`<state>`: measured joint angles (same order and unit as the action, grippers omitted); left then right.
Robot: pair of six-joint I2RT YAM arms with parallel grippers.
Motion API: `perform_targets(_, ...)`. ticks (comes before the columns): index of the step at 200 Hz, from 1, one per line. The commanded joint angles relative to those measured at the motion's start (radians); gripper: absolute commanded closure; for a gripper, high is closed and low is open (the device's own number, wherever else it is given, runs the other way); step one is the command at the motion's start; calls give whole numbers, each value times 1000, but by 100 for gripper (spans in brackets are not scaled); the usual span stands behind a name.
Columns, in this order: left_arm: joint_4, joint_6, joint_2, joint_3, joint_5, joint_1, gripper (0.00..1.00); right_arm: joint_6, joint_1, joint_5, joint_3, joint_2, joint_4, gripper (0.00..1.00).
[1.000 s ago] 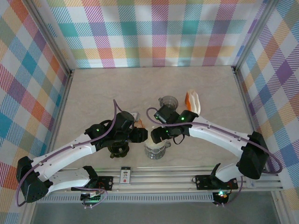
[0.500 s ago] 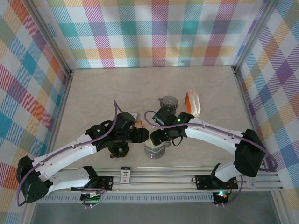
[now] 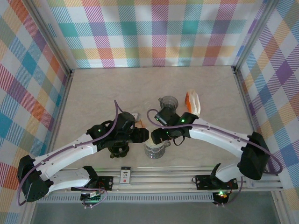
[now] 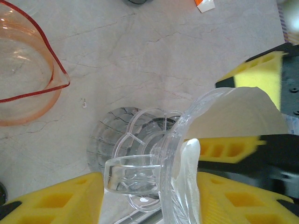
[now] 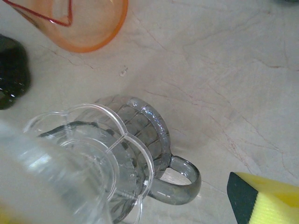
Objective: Place the coffee filter in the dripper
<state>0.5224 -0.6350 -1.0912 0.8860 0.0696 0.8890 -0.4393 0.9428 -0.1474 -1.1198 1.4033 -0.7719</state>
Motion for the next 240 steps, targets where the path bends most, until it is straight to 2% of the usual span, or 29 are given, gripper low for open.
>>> perform_targets(1, -11, 0, -6, -2, 16, 10, 47, -19, 4, -22, -9, -25, -23, 13)
perform_targets(147, -13, -3, -14, -13, 11, 10, 50, -39, 4, -30, 75, 49, 42, 13)
perform_targets(240, -18, -3, -29, -14, 8, 10, 52, -50, 4, -41, 59, -113, 56, 11)
